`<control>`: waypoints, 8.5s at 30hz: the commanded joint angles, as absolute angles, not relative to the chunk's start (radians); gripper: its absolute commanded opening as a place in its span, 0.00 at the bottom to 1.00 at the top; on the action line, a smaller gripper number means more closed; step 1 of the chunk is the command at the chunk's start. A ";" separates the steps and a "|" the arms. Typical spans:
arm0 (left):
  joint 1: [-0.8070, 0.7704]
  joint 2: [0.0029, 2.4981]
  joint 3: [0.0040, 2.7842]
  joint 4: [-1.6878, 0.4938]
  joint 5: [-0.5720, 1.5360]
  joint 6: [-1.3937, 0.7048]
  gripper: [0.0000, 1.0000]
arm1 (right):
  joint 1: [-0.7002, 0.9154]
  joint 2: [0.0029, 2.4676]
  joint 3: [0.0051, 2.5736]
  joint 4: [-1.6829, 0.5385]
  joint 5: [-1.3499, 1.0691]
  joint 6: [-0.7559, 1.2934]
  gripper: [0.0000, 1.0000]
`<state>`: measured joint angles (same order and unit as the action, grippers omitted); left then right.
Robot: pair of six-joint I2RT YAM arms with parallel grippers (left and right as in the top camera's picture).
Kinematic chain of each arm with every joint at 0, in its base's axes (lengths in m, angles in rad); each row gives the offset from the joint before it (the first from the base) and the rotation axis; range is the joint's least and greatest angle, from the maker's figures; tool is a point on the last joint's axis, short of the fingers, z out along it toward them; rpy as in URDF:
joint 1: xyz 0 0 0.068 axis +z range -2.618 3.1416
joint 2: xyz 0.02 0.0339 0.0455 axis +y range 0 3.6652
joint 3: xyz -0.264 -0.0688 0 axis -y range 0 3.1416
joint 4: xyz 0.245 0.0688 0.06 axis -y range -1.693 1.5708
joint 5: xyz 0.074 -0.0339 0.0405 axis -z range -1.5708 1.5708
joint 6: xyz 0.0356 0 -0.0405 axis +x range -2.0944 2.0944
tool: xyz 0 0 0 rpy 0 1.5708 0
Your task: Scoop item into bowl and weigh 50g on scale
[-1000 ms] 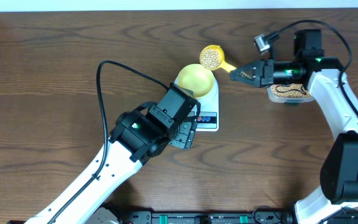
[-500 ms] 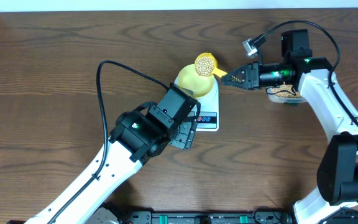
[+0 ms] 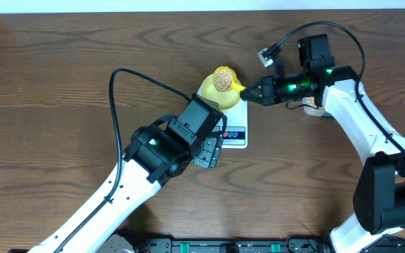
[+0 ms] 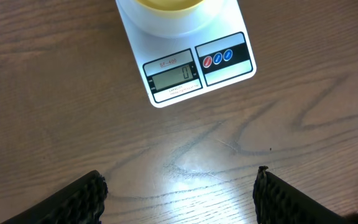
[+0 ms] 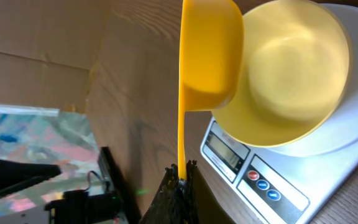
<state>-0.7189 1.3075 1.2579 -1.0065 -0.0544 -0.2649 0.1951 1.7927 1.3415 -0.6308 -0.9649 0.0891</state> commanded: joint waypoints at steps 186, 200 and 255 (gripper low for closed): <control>-0.717 1.310 1.277 -1.008 -0.053 -0.257 0.78 | 0.015 1.790 1.744 -1.279 0.125 0.179 0.01; -0.717 1.310 1.277 -1.008 -0.053 -0.257 0.78 | 0.014 1.790 1.649 -1.264 0.209 0.224 0.01; -0.717 1.311 1.277 -1.008 -0.053 -0.257 0.78 | -0.008 1.864 1.449 -1.077 0.112 0.280 0.01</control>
